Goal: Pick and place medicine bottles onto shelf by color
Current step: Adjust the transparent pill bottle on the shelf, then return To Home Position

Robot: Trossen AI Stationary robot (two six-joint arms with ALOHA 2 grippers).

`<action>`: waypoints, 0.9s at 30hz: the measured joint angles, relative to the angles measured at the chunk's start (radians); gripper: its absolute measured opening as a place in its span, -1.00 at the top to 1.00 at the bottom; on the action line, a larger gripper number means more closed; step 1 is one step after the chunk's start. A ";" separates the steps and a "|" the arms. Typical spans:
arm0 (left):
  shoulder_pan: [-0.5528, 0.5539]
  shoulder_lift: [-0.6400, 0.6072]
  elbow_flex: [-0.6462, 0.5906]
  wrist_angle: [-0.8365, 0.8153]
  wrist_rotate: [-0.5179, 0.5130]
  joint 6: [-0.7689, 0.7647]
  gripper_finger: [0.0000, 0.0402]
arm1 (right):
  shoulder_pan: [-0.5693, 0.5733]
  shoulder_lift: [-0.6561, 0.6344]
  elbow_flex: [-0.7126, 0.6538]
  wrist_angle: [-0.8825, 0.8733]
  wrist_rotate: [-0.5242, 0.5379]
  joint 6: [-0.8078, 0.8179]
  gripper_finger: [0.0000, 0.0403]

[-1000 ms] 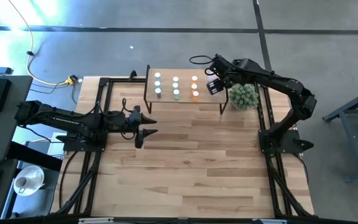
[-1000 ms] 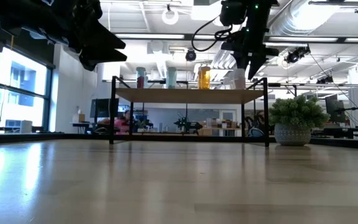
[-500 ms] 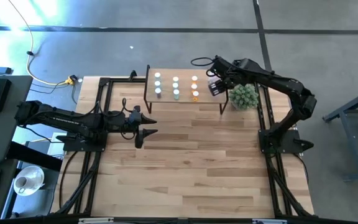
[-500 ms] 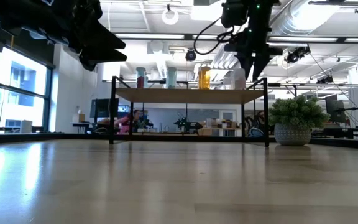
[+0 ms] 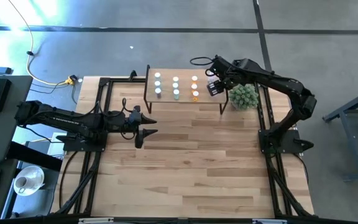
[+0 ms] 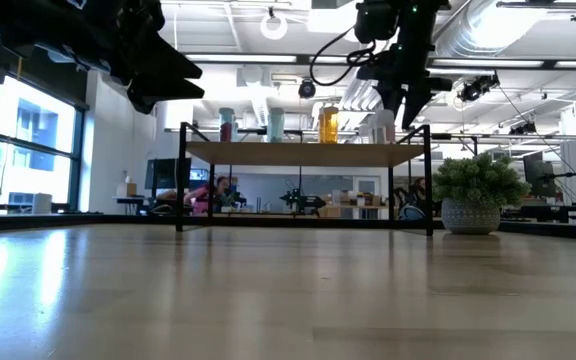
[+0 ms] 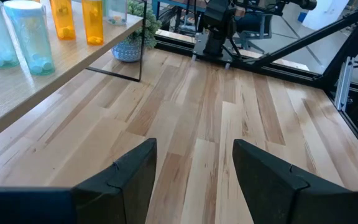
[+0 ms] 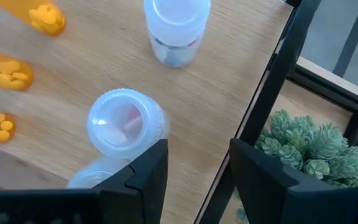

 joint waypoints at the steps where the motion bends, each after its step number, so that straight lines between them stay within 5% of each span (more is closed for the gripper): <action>1: 0.000 0.000 0.000 0.000 0.000 0.000 0.00 | 0.000 0.000 0.000 -0.002 0.000 0.002 0.19; 27: 0.000 -0.038 0.001 -0.011 0.003 0.000 0.00 | 0.011 0.000 0.103 -0.146 0.027 -0.046 0.19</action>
